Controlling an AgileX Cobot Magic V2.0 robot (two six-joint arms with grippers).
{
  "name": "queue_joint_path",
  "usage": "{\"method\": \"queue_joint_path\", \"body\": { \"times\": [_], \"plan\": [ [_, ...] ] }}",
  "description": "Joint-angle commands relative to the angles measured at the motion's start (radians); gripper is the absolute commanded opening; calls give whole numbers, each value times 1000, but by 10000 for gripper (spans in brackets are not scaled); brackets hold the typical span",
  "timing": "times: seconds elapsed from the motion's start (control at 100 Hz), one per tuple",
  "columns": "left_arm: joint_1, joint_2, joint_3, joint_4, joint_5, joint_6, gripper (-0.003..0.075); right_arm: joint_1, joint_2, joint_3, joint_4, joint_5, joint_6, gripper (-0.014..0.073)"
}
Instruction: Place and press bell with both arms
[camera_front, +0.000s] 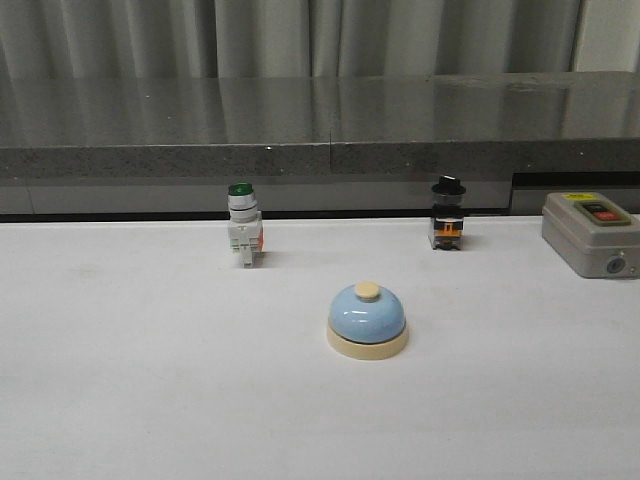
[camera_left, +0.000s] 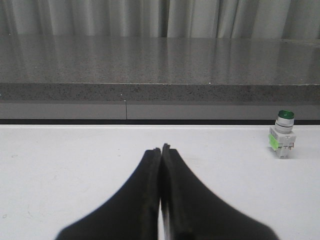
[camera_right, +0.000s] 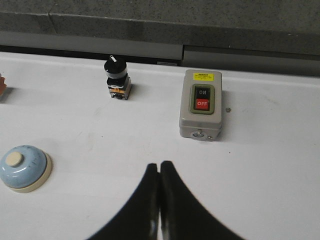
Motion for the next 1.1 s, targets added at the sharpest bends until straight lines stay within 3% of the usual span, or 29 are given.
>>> {"method": "queue_joint_path", "body": {
  "times": [0.0, 0.38, 1.09],
  "plan": [
    [2, -31, 56, 1, -78, -8, -21, -6, -89, 19, -12, -77, -8, -64],
    [2, -31, 56, 1, -78, -8, -21, -6, -439, 110, -12, -40, -8, -64],
    [2, -31, 56, 1, -78, -8, -21, -6, -448, 112, -12, -43, -8, -64]
  ]
}}
